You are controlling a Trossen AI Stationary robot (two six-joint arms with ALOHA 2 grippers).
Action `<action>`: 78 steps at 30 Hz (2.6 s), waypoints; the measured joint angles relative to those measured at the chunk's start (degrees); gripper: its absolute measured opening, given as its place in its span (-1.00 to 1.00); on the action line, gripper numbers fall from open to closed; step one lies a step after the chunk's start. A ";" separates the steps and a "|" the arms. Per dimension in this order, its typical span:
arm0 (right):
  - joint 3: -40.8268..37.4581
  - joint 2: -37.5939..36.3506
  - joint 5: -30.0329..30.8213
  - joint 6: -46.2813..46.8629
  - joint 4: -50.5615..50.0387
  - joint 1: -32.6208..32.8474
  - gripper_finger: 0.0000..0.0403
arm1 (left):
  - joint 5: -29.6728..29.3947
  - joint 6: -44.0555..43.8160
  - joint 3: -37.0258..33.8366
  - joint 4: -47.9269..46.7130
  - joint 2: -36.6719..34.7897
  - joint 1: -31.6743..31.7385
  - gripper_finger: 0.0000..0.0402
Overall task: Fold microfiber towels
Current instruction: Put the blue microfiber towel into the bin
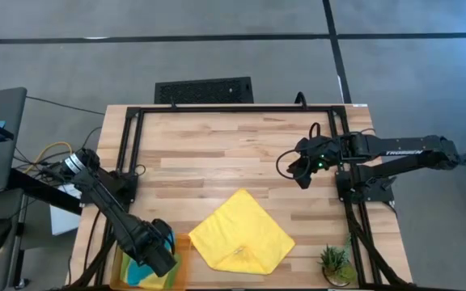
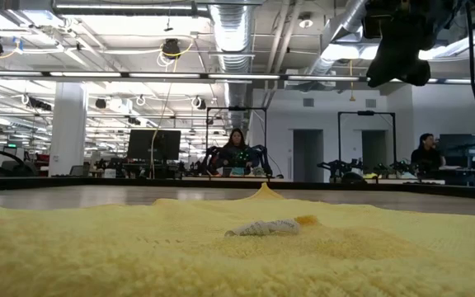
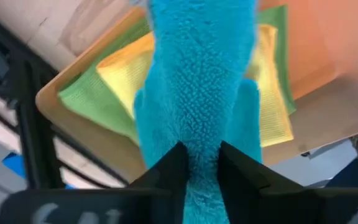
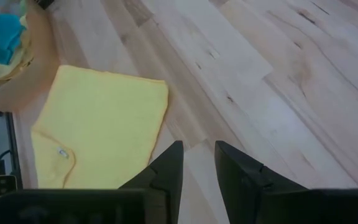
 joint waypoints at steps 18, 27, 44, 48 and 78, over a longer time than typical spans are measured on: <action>0.00 -0.01 0.07 0.99 0.00 -0.09 -0.42 | 3.85 5.57 0.00 -1.11 0.00 -1.32 -0.06; 0.00 -0.01 0.09 0.99 0.00 -0.09 -0.42 | -4.47 -7.42 -3.22 -2.11 -0.20 -6.85 -0.05; 0.00 0.01 0.07 1.03 0.00 -0.09 -0.42 | -2.33 -11.25 -18.06 10.70 -0.11 -7.07 -0.05; 0.00 0.01 0.04 1.41 0.01 -0.10 -0.42 | -0.18 -13.54 -20.36 10.32 -0.11 -7.04 -0.05; 0.00 -0.01 0.02 3.96 0.02 -0.11 -0.42 | -15.53 2.11 -5.73 12.16 4.28 -6.67 -0.06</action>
